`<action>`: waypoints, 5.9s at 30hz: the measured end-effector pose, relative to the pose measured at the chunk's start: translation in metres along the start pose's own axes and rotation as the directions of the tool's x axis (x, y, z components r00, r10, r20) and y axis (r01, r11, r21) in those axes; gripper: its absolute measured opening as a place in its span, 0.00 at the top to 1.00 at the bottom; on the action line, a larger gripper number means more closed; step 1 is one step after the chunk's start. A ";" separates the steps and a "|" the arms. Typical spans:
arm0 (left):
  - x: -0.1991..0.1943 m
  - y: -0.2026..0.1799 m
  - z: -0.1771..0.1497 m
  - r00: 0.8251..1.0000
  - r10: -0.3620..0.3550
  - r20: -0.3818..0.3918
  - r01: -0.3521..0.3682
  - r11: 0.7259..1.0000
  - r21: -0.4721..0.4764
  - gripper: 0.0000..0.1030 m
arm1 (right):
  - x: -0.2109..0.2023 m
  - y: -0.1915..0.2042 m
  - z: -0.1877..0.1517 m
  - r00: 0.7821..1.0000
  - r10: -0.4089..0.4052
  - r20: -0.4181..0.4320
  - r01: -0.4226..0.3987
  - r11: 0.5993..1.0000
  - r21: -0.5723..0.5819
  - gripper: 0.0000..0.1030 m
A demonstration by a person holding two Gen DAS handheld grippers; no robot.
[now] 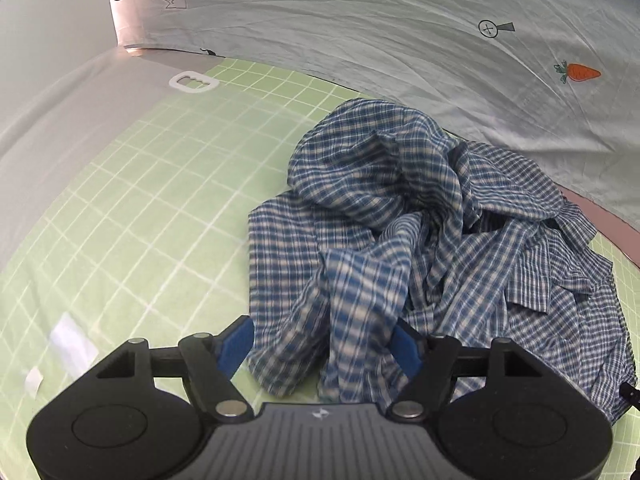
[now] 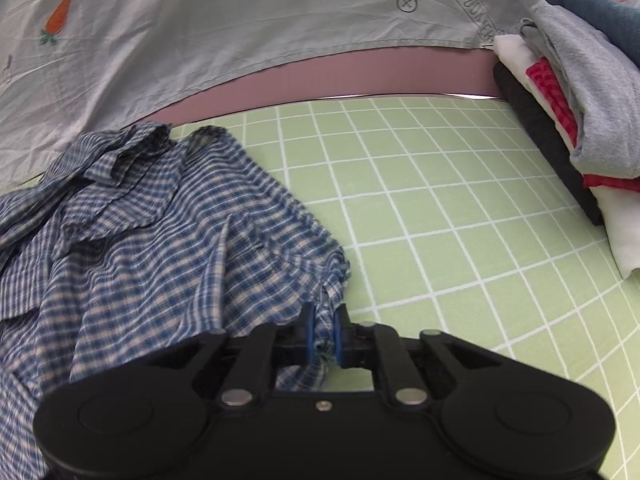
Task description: Fold clothes
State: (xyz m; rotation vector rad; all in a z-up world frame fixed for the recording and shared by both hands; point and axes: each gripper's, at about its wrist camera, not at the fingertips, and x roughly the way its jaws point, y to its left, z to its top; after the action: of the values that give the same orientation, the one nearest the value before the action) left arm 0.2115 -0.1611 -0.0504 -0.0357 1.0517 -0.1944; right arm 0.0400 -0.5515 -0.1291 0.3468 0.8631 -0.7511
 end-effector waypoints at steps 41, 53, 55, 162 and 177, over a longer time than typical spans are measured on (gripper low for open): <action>-0.056 0.212 -0.059 0.989 -0.031 -0.144 0.065 0.970 0.236 0.23 | -0.165 0.306 -0.198 0.959 0.271 -0.084 -0.277 0.959 -0.064 0.93; -0.069 0.183 -0.051 0.990 -0.061 -0.127 0.083 0.979 0.184 0.19 | -0.190 0.307 -0.193 0.926 0.362 -0.103 -0.371 0.924 -0.091 0.71; -0.068 0.167 -0.051 0.989 -0.076 -0.129 0.099 0.978 0.183 0.19 | -0.205 0.287 -0.192 0.930 0.359 -0.073 -0.365 0.928 -0.080 0.67; 0.030 0.016 0.017 0.983 -0.163 -0.081 0.169 0.983 0.074 0.23 | -0.056 0.015 -0.085 0.946 -0.317 -0.065 0.324 0.931 0.168 0.07; 0.077 -0.016 0.006 0.910 -0.352 -0.218 0.354 0.935 -0.033 0.95 | -0.052 0.015 -0.086 0.937 -0.345 -0.057 0.350 0.917 0.193 0.02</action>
State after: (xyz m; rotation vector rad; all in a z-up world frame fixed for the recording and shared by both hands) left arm 0.2515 -0.1908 -0.1120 -0.2035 1.2619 -0.5417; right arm -0.0192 -0.4699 -0.1412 0.3851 0.8832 -1.1729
